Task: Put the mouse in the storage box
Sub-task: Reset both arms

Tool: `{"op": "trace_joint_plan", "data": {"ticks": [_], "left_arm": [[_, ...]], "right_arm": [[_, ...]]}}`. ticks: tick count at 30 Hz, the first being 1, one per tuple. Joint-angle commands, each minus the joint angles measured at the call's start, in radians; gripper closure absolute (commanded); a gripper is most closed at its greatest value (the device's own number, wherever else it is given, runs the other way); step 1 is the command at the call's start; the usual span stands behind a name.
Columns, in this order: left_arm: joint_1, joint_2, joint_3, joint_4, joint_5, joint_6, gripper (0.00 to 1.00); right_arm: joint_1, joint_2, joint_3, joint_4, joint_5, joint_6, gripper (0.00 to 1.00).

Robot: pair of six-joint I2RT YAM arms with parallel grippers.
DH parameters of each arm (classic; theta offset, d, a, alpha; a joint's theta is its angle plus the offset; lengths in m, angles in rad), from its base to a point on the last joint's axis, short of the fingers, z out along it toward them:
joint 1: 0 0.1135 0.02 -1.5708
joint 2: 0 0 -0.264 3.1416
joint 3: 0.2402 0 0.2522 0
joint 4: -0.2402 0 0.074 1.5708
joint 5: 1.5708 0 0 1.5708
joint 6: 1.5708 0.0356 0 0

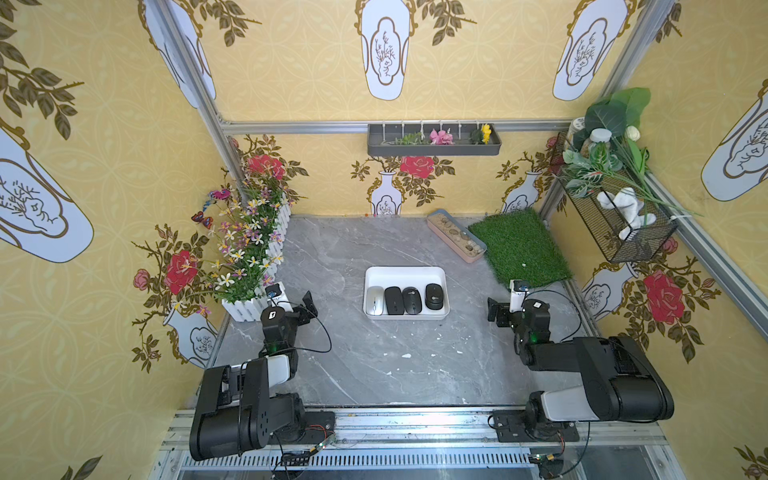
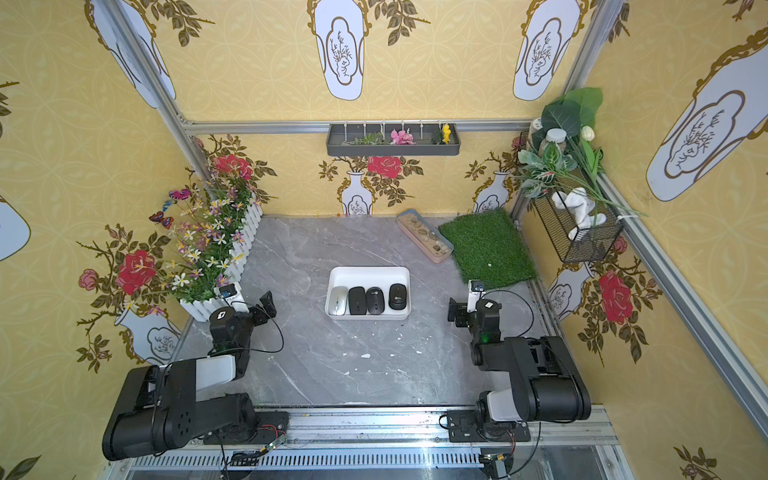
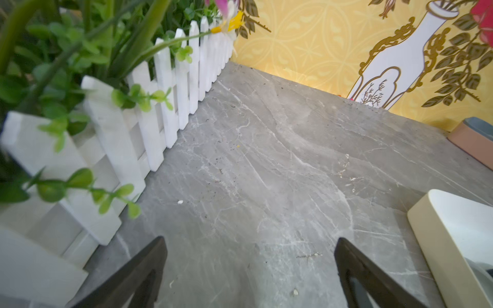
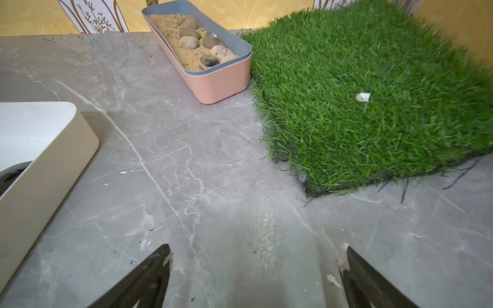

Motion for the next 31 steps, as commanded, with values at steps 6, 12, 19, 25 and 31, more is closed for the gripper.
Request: {"op": "trace_joint_plan", "data": {"ticks": [6,12,19,25,31], "left_arm": [[0.002,0.027,0.054,-0.033,0.028,0.011,0.0],[-0.001,0.026,0.057,-0.039,-0.057,-0.019,0.0],[-0.001,0.024,0.055,-0.04,-0.058,-0.018,0.0],[-0.002,0.025,0.056,-0.039,-0.058,-0.018,0.0],[-0.002,0.024,0.055,-0.04,-0.059,-0.017,0.0]], "right_arm": [[-0.027,0.03,0.064,0.029,-0.083,0.006,0.03],[-0.015,0.021,0.069,0.007,-0.048,0.003,0.03],[-0.009,0.019,0.064,0.01,-0.036,0.001,0.03],[-0.017,0.036,0.078,0.008,-0.054,0.014,0.03],[-0.017,0.022,0.067,0.012,-0.05,0.009,0.03]]}}
